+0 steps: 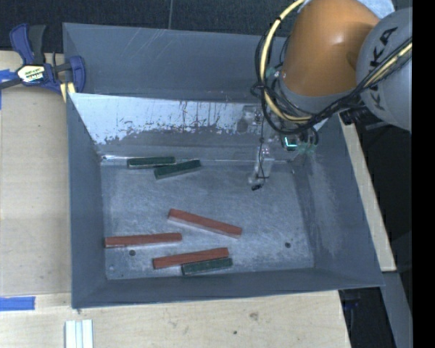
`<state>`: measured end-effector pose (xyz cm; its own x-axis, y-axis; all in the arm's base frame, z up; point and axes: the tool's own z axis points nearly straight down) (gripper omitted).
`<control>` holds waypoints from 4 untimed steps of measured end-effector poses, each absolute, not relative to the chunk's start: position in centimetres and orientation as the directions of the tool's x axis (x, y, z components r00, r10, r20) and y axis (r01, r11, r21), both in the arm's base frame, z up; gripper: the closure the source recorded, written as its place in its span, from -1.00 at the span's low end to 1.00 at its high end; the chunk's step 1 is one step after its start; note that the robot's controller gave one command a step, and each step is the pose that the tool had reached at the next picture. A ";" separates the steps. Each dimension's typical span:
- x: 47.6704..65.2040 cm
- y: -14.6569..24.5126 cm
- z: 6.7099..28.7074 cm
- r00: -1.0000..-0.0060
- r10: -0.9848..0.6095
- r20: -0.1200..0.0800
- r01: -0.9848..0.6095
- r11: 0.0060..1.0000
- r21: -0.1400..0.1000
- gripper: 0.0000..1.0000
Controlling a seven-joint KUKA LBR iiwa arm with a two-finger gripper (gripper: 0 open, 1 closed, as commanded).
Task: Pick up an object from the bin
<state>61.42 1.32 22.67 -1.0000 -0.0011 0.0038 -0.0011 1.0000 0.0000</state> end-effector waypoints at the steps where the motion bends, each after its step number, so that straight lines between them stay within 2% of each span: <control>1: 56.4 6.7 6.8 -0.999 -0.050 0.003 -0.050 0.999 -0.001 -1.00; 2: 55.6 11.8 10.1 -0.949 -0.317 -0.008 -0.317 0.949 0.001 -1.00; 3: 52.5 11.9 10.7 -0.654 -0.756 0.000 -0.756 0.654 0.000 -1.00; 4: 50.6 19.5 7.2 -0.408 -0.913 0.001 -0.913 0.408 -0.001 -1.00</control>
Offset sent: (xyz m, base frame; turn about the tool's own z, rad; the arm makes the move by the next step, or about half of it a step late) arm -0.0493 0.0544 -0.1567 -0.0460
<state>50.58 19.51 7.15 -0.4076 -0.9132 0.0011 -0.9132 0.4076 -0.0006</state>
